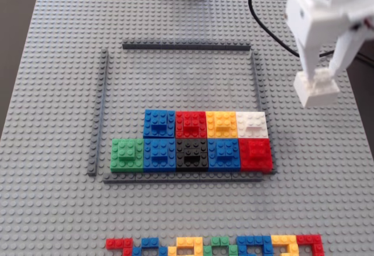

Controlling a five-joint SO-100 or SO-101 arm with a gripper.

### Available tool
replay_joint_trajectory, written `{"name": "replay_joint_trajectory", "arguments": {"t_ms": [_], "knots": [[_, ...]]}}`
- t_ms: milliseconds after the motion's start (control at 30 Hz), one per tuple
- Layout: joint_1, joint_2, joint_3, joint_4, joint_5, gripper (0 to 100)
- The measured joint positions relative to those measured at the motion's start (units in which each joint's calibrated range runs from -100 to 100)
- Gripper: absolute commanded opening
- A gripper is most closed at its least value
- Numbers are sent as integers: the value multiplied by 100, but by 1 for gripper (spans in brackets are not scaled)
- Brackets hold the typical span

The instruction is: Grab the cube and place it into the grid

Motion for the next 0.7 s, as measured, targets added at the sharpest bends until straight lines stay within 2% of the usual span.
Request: {"name": "replay_joint_trajectory", "arguments": {"t_ms": [700], "knots": [[1947, -3223, 2763, -107, 1138, 3]]}}
